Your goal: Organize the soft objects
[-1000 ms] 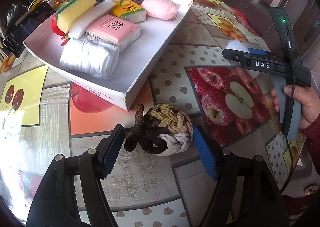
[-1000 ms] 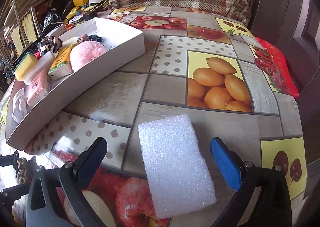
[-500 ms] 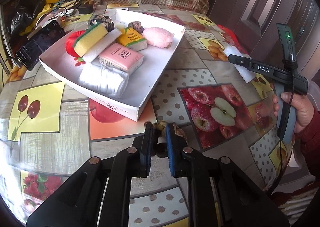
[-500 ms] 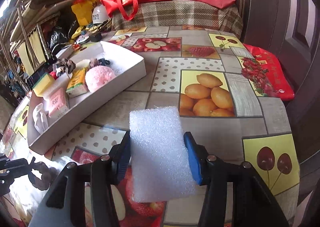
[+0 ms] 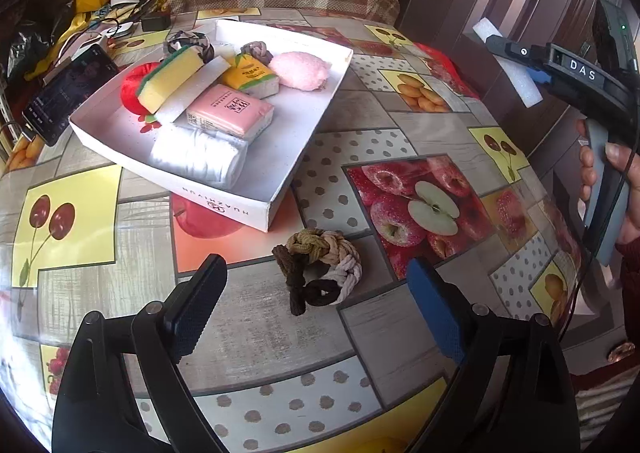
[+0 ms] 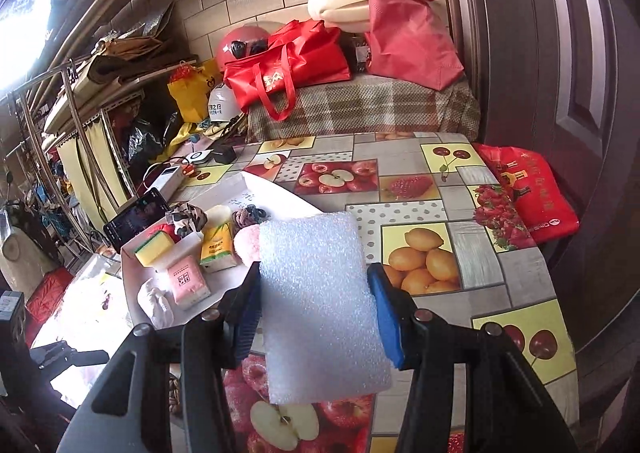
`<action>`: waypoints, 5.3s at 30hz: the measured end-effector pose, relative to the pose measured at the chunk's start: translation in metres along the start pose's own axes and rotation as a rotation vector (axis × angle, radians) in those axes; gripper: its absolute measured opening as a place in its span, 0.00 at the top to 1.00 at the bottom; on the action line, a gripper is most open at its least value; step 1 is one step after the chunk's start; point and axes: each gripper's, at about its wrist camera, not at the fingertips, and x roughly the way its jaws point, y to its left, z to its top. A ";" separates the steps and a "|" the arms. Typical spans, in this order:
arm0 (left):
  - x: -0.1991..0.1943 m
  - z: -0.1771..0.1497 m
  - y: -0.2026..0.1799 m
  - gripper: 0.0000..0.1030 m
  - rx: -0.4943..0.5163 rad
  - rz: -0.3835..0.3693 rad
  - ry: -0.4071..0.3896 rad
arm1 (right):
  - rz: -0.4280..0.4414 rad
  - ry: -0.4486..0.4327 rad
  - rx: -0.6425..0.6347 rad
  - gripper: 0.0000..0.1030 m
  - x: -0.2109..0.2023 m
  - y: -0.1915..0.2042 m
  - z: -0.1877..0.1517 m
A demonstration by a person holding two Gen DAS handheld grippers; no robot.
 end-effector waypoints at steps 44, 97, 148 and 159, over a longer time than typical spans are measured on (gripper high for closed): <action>-0.375 0.175 0.056 0.74 0.254 0.188 -0.868 | 0.114 -0.672 -0.027 0.50 -0.184 0.125 0.139; -0.025 0.255 0.104 0.73 0.177 0.046 -0.261 | 0.103 -0.054 0.070 0.50 0.090 0.121 0.091; -0.080 0.198 0.049 0.00 0.179 0.218 -0.357 | -0.423 -0.383 0.020 0.00 -0.027 0.109 0.077; -0.171 0.168 0.030 0.00 0.057 0.436 -0.409 | -0.488 -0.628 0.166 0.00 -0.159 0.093 0.077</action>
